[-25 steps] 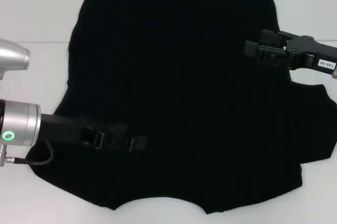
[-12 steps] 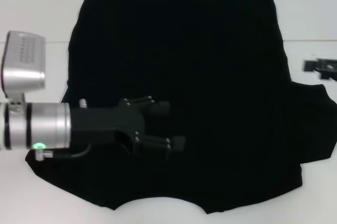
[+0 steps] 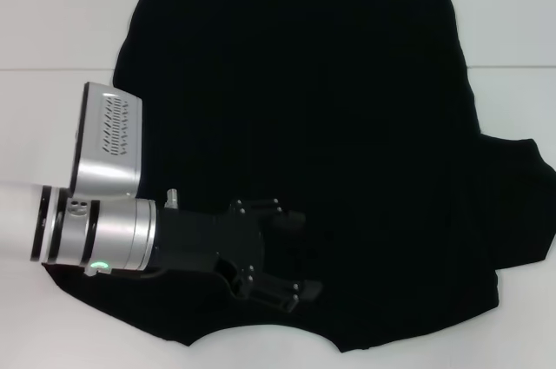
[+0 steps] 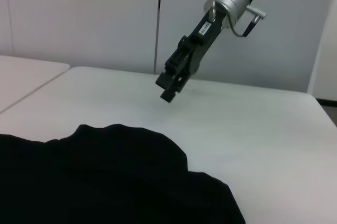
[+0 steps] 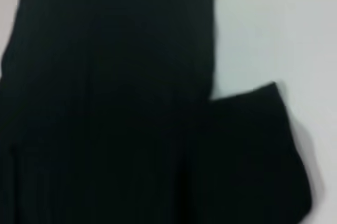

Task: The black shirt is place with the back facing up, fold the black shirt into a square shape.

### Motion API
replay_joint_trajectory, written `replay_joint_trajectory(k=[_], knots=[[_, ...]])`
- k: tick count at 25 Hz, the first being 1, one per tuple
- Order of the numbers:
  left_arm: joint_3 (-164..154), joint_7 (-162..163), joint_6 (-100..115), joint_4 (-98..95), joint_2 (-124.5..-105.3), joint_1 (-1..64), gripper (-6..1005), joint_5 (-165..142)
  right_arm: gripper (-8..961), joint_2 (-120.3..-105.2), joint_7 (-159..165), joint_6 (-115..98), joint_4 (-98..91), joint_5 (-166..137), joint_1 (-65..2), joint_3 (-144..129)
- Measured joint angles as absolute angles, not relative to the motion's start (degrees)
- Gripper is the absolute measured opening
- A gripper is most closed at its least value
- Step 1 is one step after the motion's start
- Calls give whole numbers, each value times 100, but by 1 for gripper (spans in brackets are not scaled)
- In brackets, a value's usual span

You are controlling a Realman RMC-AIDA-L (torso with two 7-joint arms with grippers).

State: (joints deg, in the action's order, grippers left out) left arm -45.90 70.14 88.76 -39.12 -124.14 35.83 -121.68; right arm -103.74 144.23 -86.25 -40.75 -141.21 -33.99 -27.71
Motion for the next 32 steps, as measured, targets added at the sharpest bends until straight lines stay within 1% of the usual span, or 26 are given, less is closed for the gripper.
replay_joint_trajectory(k=[4, 7, 21, 25, 29, 31, 32], knots=[[-4640, 7005, 8855, -3911, -12417, 3608, 963, -12168, 881, -10380, 14479, -8711, -4013, -14333, -3393, -2800], [-4644, 7002, 8790, -3911, -12419, 3617, 964, -12168, 881, -10413, 14491, -8633, -3876, -14467, -3449, -2810], [-4637, 7026, 8727, -3911, -12417, 3621, 964, -12135, 881, -10453, 14444, -7742, -3056, -14516, -3741, -3175], [-4613, 7025, 8701, -3911, -12411, 3621, 963, -12127, 882, -10509, 14483, -7584, -3042, -14518, -3769, -3178], [-4606, 7028, 8623, -3911, -12410, 3621, 963, -12123, 787, -10627, 14487, -7383, -3033, -14520, -3841, -3244], [-4604, 7029, 8621, -3911, -12410, 3621, 963, -12123, 739, -10644, 14489, -7340, -3031, -14520, -3848, -3276], [-4604, 7030, 8620, -3911, -12409, 3621, 963, -12122, 720, -10677, 14495, -7267, -3029, -14520, -3868, -3332]])
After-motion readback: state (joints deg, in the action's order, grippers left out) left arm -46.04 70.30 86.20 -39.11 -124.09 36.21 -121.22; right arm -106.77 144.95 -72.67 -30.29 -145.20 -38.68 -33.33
